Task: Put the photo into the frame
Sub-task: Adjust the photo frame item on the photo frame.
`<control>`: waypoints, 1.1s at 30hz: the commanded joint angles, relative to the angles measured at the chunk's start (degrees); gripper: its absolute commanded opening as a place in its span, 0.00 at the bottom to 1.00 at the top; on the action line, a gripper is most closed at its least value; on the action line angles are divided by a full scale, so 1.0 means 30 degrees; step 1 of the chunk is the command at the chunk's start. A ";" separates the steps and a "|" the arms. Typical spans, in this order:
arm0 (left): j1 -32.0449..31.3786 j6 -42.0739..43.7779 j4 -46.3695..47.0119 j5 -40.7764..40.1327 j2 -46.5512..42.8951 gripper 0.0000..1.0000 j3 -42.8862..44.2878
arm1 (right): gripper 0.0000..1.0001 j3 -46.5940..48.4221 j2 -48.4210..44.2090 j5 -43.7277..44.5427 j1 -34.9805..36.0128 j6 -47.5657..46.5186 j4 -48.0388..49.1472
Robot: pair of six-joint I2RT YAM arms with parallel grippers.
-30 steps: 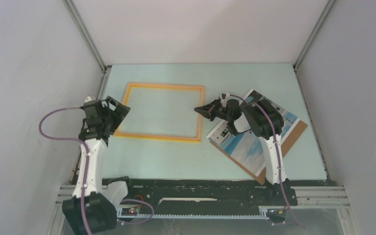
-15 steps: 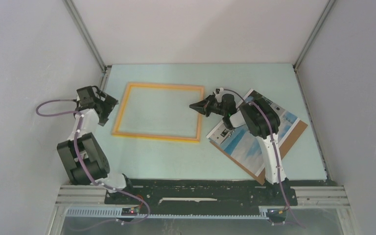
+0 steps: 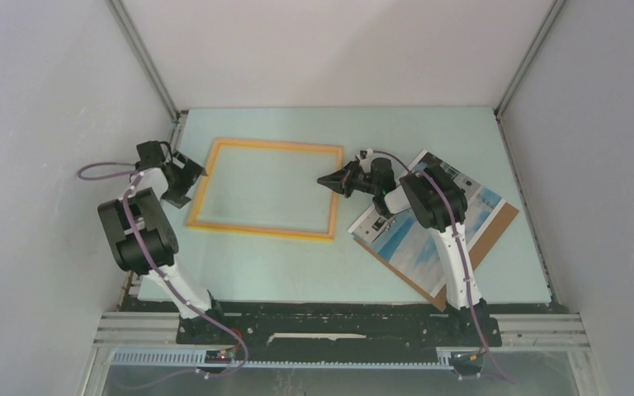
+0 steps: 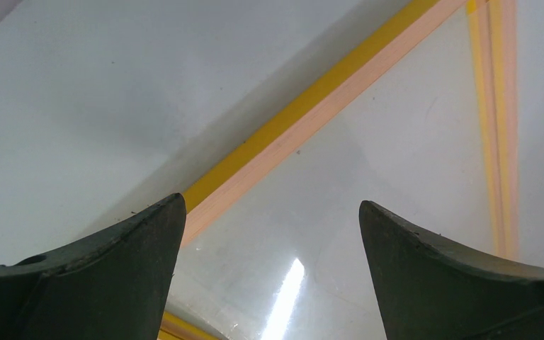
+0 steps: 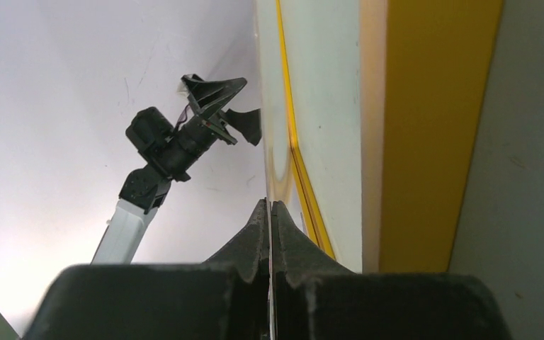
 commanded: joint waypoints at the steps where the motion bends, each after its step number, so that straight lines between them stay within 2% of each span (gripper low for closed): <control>1: 0.0153 0.1113 0.0070 0.0317 0.0585 1.00 0.1539 | 0.00 0.0802 0.0340 -0.0943 0.0376 -0.0208 0.0398; 6: 0.0244 0.1560 -0.0073 0.0911 0.1664 1.00 0.2482 | 0.00 0.0908 0.0410 -0.1191 0.0340 -0.0261 0.0409; 15: 0.0270 0.0662 0.0286 0.2706 0.2598 1.00 0.1978 | 0.00 0.1138 0.0224 -0.1562 0.0557 -0.0912 -0.0205; 33: 0.0267 0.0653 0.0568 0.3862 0.2680 1.00 0.1683 | 0.00 0.1511 -0.0002 -0.2941 -0.0050 -0.0950 -0.0218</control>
